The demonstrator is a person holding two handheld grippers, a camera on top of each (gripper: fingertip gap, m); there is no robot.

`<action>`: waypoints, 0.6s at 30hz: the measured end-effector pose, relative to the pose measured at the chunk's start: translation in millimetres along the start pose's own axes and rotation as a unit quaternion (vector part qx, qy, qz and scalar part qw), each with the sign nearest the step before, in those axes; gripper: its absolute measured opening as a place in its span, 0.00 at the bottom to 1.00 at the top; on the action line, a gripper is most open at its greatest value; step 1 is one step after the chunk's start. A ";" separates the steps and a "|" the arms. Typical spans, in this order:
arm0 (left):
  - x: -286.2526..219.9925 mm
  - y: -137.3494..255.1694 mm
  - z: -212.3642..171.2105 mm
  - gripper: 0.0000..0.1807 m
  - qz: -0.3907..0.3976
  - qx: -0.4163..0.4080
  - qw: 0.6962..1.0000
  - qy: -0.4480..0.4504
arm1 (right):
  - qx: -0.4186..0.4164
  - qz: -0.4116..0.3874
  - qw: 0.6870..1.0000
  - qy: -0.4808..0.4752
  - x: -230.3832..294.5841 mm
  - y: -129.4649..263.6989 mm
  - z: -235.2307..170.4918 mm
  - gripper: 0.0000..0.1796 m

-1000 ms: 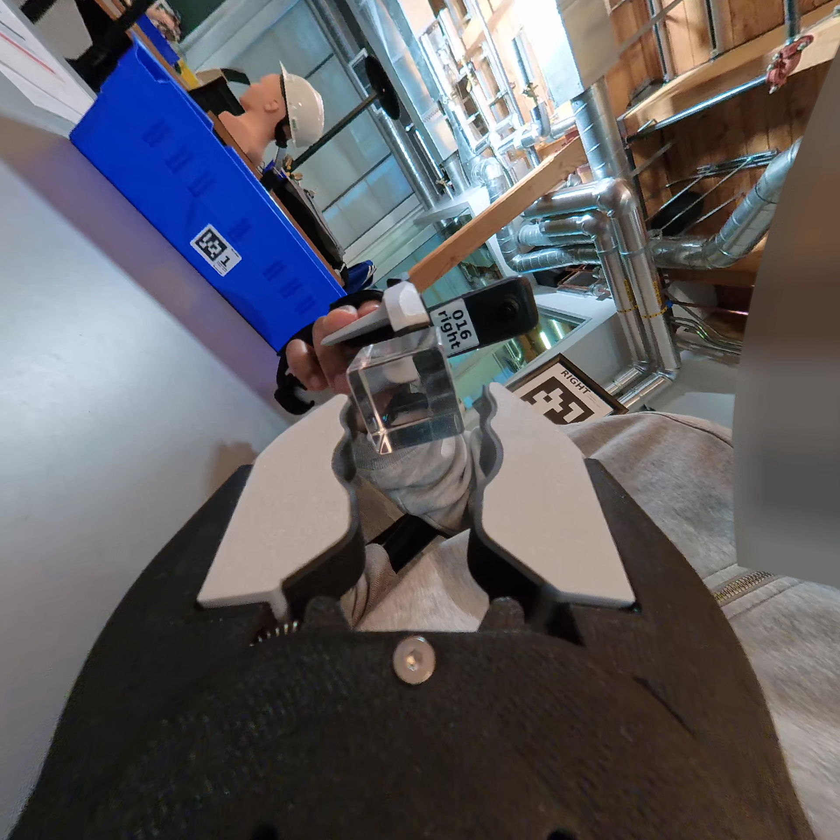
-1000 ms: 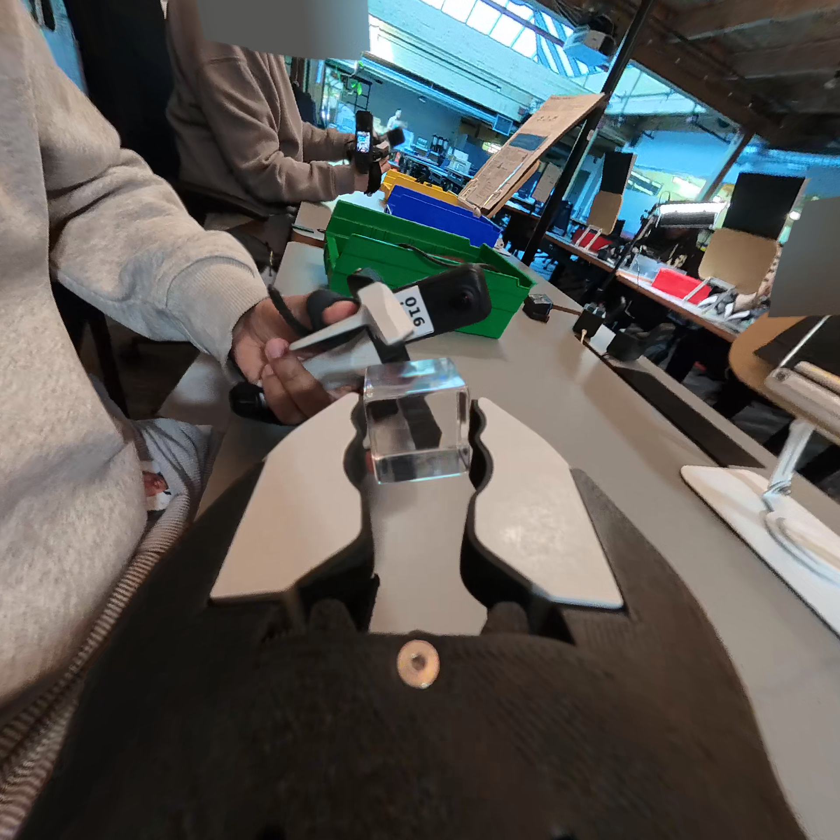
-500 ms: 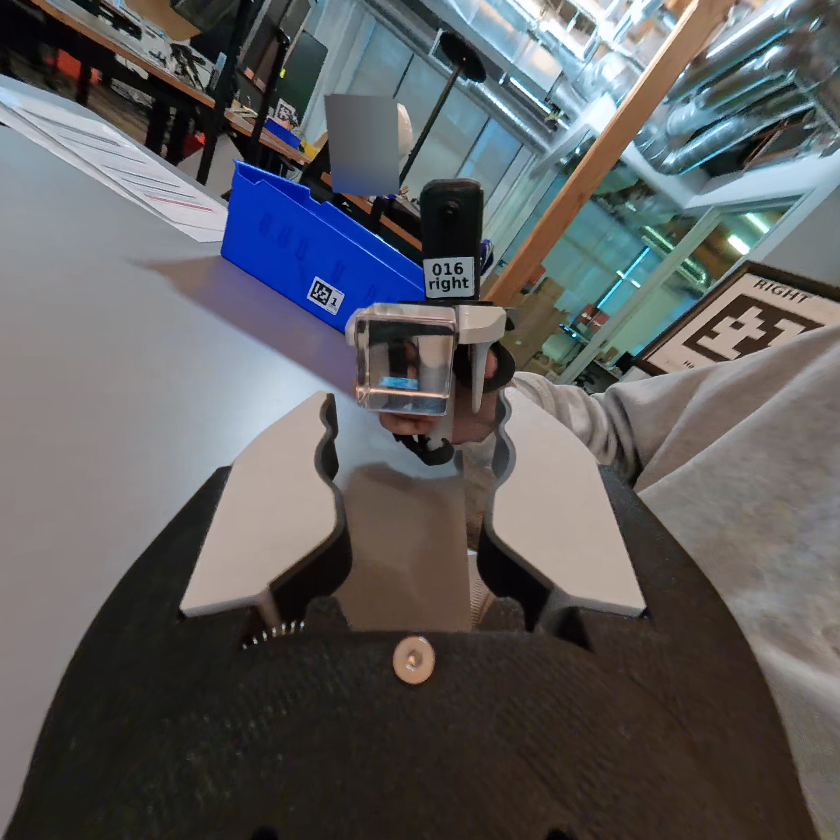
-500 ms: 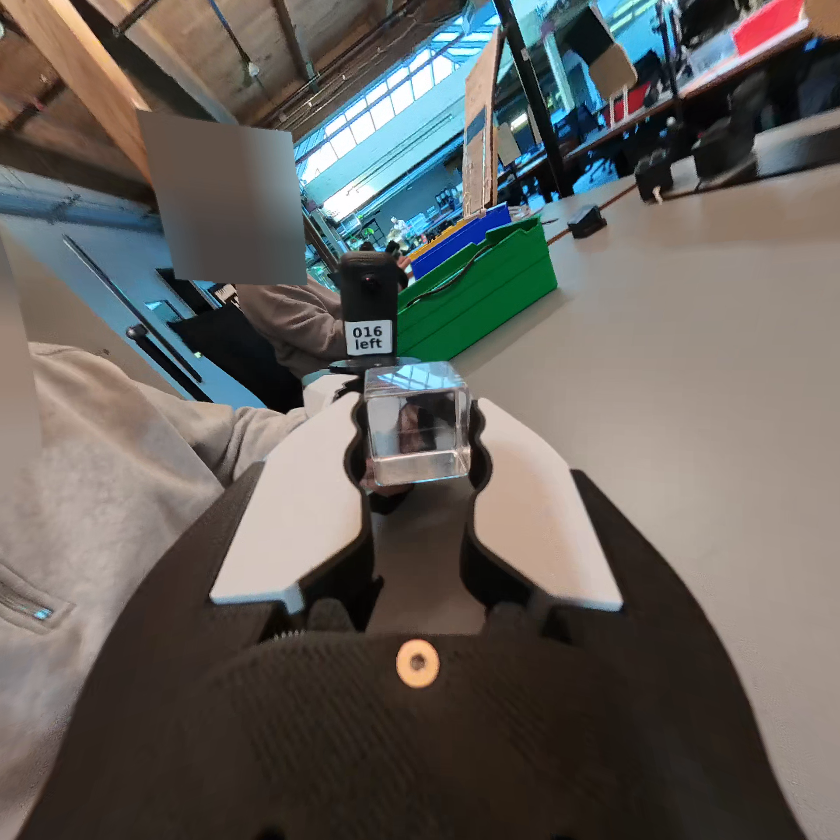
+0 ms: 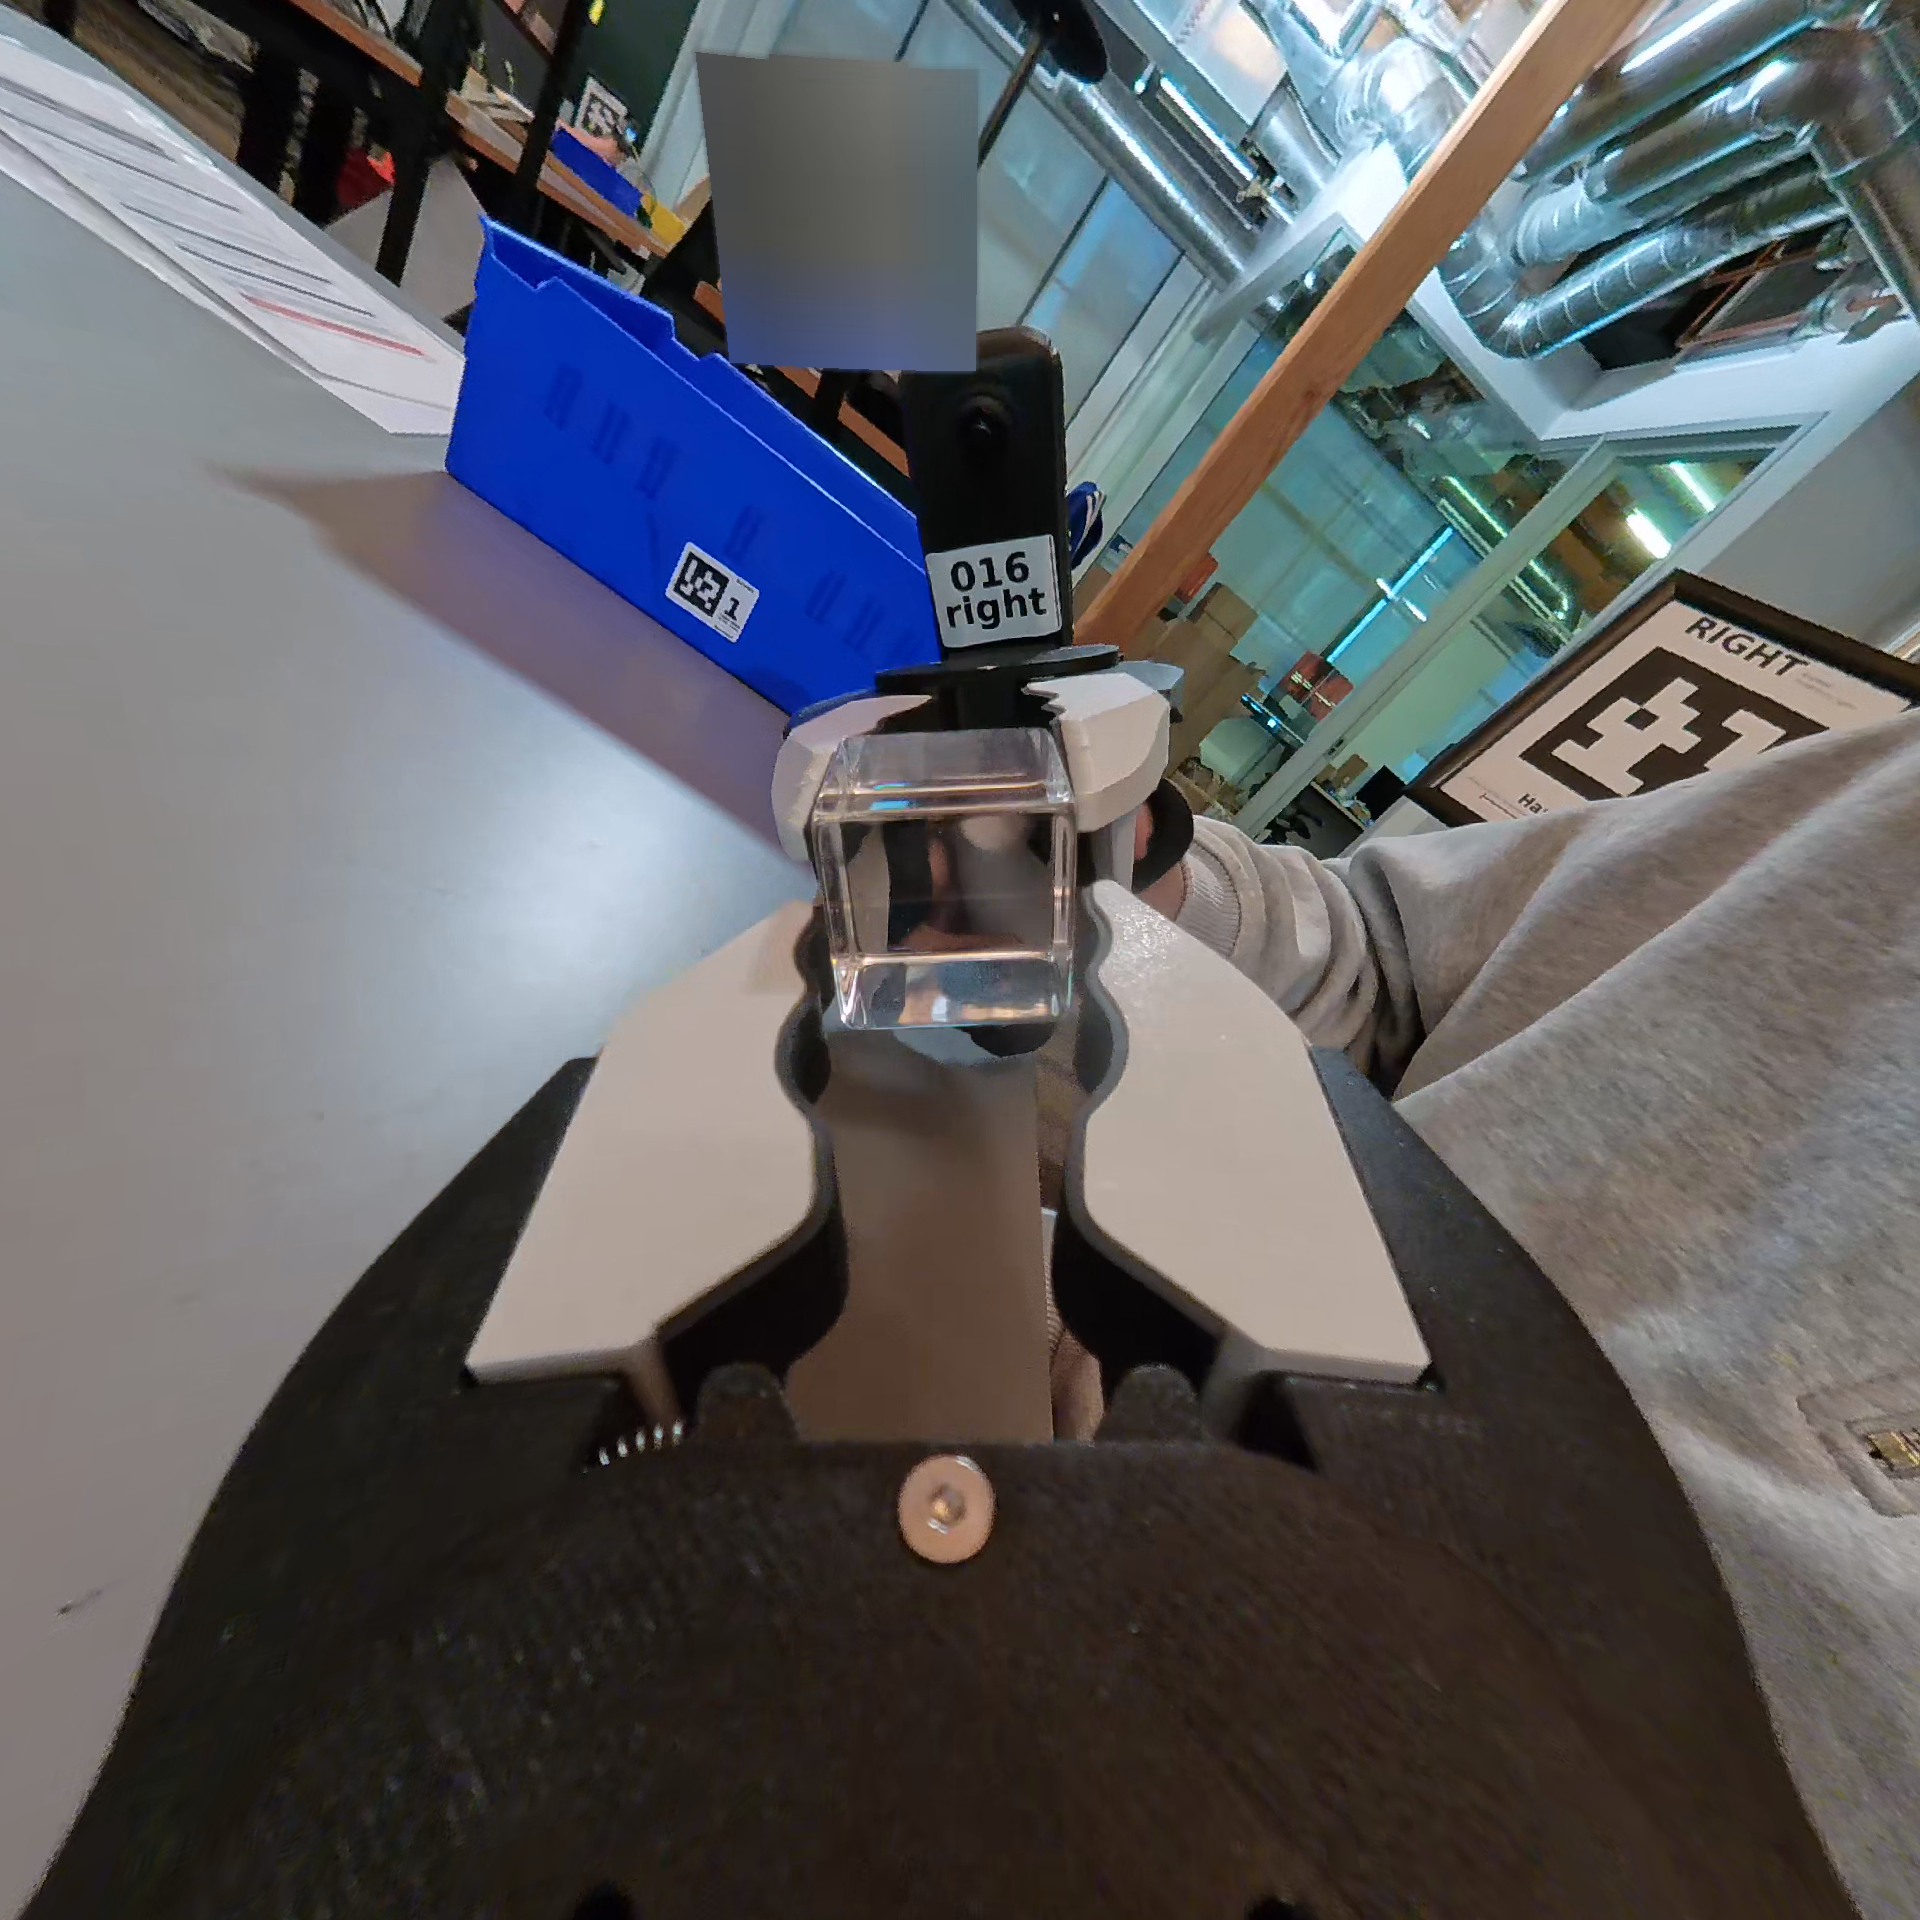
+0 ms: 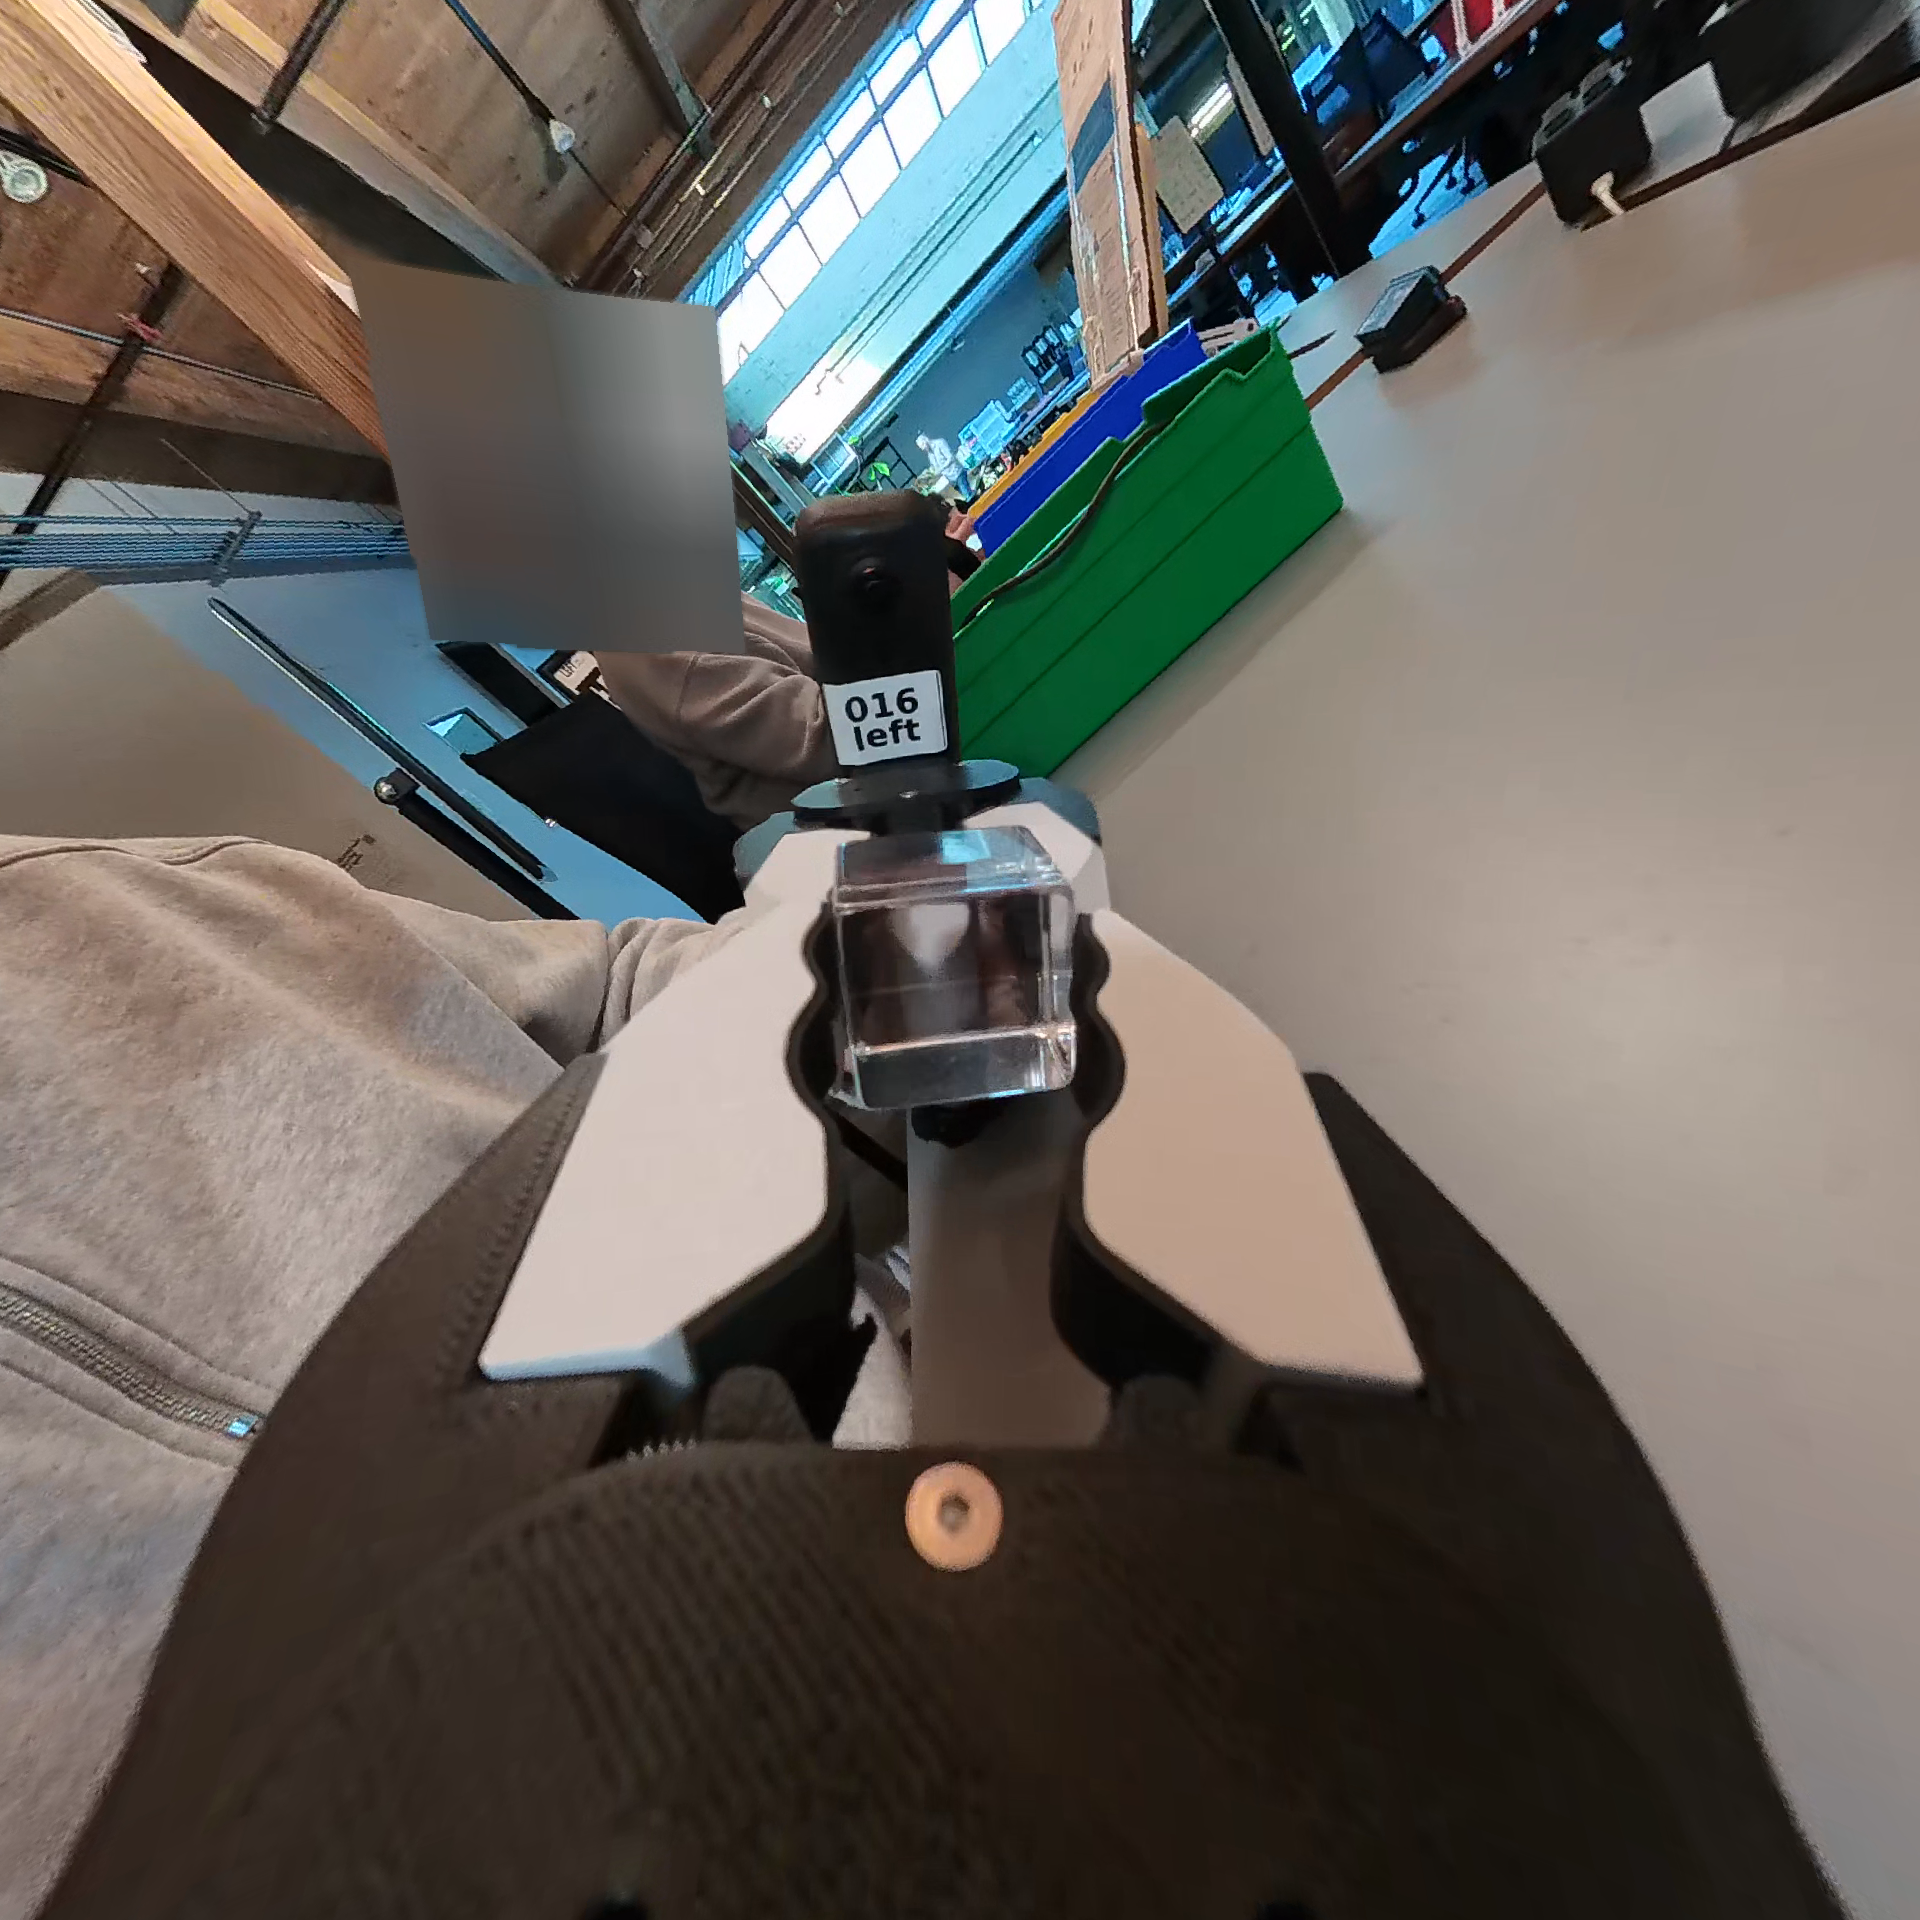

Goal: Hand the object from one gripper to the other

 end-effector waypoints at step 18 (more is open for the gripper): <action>13.1 9.4 8.4 0.25 -0.066 -0.047 0.981 0.176 | -0.033 -0.038 0.971 0.235 3.9 8.1 13.1 0.44</action>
Point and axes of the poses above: each gripper's, where its closed fingertips meet, y back along the fingers, z out of its top, x = y × z across the jaws, the point moved 6 cm from there along y, back along the fingers, and after that the axes turned 15 degrees about y, right-handed, at the moved point
